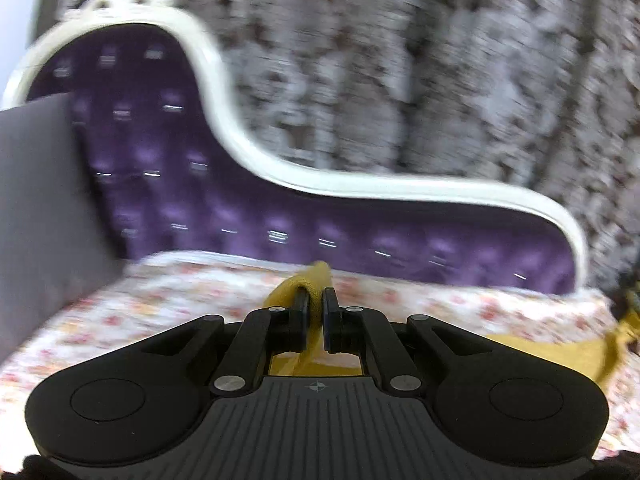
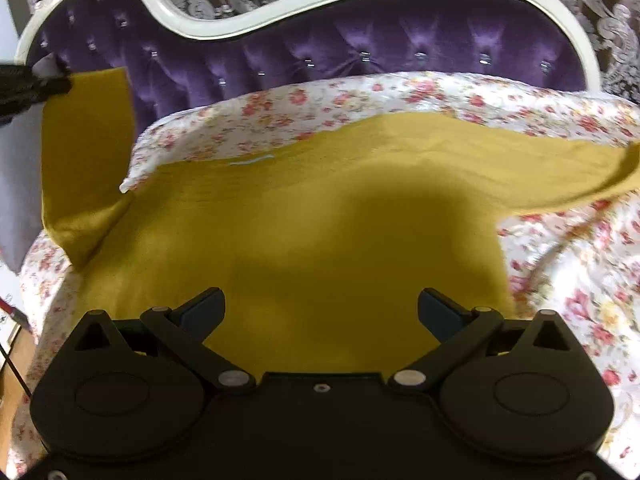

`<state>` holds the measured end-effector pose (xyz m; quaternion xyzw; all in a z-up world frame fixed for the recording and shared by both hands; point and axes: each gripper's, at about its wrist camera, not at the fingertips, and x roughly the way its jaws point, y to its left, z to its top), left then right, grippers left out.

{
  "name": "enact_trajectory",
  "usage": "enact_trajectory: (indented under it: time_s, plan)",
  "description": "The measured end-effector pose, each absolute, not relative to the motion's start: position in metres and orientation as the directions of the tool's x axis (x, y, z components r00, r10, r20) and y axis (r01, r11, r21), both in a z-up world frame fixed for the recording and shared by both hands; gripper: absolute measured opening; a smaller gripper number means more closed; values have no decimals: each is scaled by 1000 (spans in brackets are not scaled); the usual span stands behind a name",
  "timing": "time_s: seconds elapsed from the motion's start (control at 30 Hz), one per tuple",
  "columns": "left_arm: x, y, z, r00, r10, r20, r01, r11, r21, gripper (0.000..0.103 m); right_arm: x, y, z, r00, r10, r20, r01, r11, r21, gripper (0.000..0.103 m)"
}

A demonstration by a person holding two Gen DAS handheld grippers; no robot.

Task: Fold small clothes
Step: 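Fold the held side and sleeve over the sweater body, open left gripper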

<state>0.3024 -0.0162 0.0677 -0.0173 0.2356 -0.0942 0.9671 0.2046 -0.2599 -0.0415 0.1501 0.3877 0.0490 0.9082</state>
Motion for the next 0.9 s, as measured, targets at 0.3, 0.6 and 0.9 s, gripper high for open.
enact_trajectory:
  time_s: [0.3, 0.6, 0.9]
  plan:
    - [280, -94, 23, 795, -290, -532, 316, 948, -44, 10, 205, -269, -70, 678, 80, -731, 68, 983, 170, 102]
    - [235, -43, -4, 797, -158, -583, 211, 977, 23, 21, 201, -264, -76, 695, 83, -714, 10, 992, 125, 103]
    - [225, 5, -41, 740, -10, -673, 91, 992, 84, 21, 212, -262, -45, 721, 160, -674, -83, 986, 145, 71]
